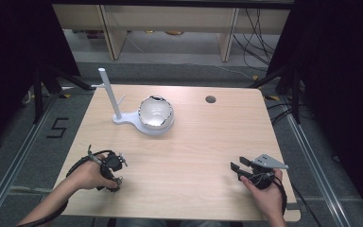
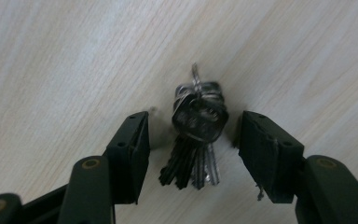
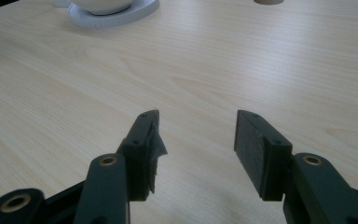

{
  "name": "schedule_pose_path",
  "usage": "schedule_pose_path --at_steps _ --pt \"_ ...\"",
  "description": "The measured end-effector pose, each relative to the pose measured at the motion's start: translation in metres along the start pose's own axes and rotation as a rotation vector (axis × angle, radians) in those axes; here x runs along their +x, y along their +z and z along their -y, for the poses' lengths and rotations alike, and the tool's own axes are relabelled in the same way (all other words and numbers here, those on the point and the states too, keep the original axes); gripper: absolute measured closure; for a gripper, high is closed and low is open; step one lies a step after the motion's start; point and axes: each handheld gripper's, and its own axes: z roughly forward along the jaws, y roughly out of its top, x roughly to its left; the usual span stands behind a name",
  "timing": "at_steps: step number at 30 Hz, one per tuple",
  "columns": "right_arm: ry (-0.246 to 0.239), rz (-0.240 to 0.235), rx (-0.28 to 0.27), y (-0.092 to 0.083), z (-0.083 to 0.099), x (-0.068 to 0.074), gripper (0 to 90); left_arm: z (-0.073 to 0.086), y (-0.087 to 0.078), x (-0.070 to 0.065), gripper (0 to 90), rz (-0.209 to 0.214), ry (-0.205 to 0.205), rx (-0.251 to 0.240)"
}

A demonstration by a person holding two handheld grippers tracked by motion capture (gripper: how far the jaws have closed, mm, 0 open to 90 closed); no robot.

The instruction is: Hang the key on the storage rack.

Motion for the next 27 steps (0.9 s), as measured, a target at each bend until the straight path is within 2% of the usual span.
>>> schedule_pose_path --at_steps 2,3,5,6,7,8,10,11,12,14,16,19,22,23,27 --pt "-0.001 -0.01 -0.011 0.002 0.001 0.0 50.8 0.001 0.0 0.0 43.7 -0.005 0.005 0.002" --pt "-0.005 -0.006 0.002 0.001 0.0 0.0 50.8 0.001 0.0 0.0 46.0 -0.006 0.017 0.011" --pt "0.014 -0.006 -0.005 0.002 0.001 0.002 50.8 0.001 -0.001 -0.001 51.9 -0.008 0.034 0.012" --pt "-0.019 0.0 -0.007 0.002 0.0 0.0 50.7 0.0 -0.001 -0.002 55.0 -0.005 0.035 0.021" --pt "0.028 -0.009 -0.001 0.002 0.001 0.003 50.7 0.0 -0.002 -0.003 57.9 -0.006 0.033 0.027" --pt "-0.003 -0.013 -0.007 0.002 0.001 0.0 50.7 -0.001 -0.002 -0.003 62.1 -0.007 0.027 0.031" --pt "-0.006 -0.008 0.005 0.001 0.0 0.0 50.7 -0.001 -0.002 -0.004 66.3 -0.009 0.014 0.039" --pt "0.01 -0.005 0.009 0.0 0.0 0.002 50.6 -0.001 -0.002 -0.004 67.3 -0.005 -0.003 0.044" --pt "-0.006 -0.009 0.004 0.001 0.0 0.0 50.5 -0.001 -0.002 -0.005 68.2 -0.006 -0.019 0.051" --pt "-0.001 -0.018 -0.009 0.002 0.001 0.0 50.5 -0.002 -0.002 -0.005 70.2 -0.006 -0.029 0.053" --pt "-0.009 -0.015 -0.011 0.002 0.001 -0.001 50.5 -0.002 -0.002 -0.005 71.8 -0.005 -0.065 0.053" --pt "-0.009 -0.01 0.007 0.001 0.0 0.0 50.3 -0.002 -0.002 -0.005 74.5 -0.001 -0.086 0.06" --pt "-0.013 -0.018 -0.005 0.002 0.001 0.0 50.2 -0.002 -0.002 -0.007 75.6 -0.006 -0.08 0.056" --pt "-0.019 -0.005 0.003 0.001 0.0 0.001 50.2 -0.002 -0.002 -0.007 76.2 -0.008 -0.07 0.058" --pt "-0.016 -0.005 0.008 0.001 0.0 0.001 50.1 -0.002 -0.002 -0.011 79.5 -0.026 -0.047 0.057"
